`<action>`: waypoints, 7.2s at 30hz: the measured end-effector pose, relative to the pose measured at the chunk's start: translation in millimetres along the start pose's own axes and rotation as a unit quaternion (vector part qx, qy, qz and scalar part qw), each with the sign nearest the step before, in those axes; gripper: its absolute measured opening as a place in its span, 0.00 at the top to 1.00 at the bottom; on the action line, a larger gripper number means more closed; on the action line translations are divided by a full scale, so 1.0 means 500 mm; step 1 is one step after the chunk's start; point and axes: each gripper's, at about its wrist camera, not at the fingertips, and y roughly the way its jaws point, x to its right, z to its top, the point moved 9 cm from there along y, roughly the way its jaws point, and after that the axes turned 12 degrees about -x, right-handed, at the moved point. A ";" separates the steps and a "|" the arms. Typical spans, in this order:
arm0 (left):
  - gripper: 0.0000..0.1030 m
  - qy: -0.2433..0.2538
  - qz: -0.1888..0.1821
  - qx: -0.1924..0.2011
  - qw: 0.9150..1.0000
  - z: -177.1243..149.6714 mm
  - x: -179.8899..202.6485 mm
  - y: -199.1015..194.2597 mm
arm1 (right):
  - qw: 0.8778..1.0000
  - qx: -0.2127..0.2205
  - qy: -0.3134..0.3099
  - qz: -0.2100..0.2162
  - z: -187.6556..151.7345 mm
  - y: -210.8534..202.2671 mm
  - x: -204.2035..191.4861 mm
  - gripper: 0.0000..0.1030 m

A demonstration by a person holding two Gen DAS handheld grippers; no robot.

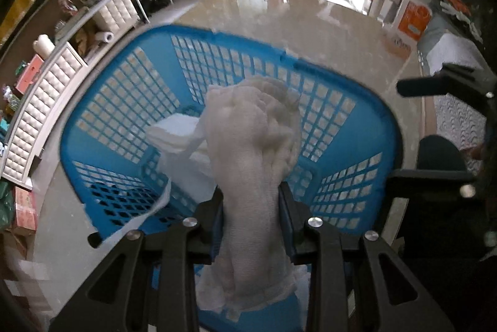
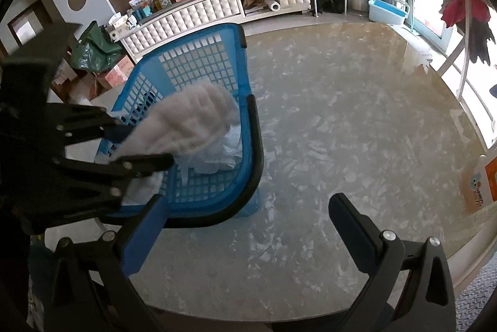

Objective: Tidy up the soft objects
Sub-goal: 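Carry the white quilted pad with the left gripper over the basket and release it, then withdraw both tools from the basket back over the table, then grasp the second white foam sheet with the right gripper and lift it, then lower the foam sheet into the blue basket and open the right gripper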

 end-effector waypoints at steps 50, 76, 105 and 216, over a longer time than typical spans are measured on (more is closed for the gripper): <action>0.12 -0.016 0.053 0.053 0.997 -0.005 -0.031 -0.109 | 0.998 0.044 0.046 0.006 -0.020 -0.099 -0.021 0.00; 0.00 -0.294 0.098 0.140 0.940 -0.414 -0.175 -0.299 | 0.992 0.075 -0.101 0.003 -0.020 -0.078 -0.319 0.00; 0.00 -0.365 0.075 0.045 0.927 -0.624 -0.313 -0.118 | 0.993 -0.094 -0.065 0.000 -0.054 0.188 -0.451 0.00; 0.00 -0.237 0.021 0.038 0.971 -0.329 -0.278 -0.080 | 0.993 -0.071 -0.065 -0.062 0.070 0.089 -0.187 0.65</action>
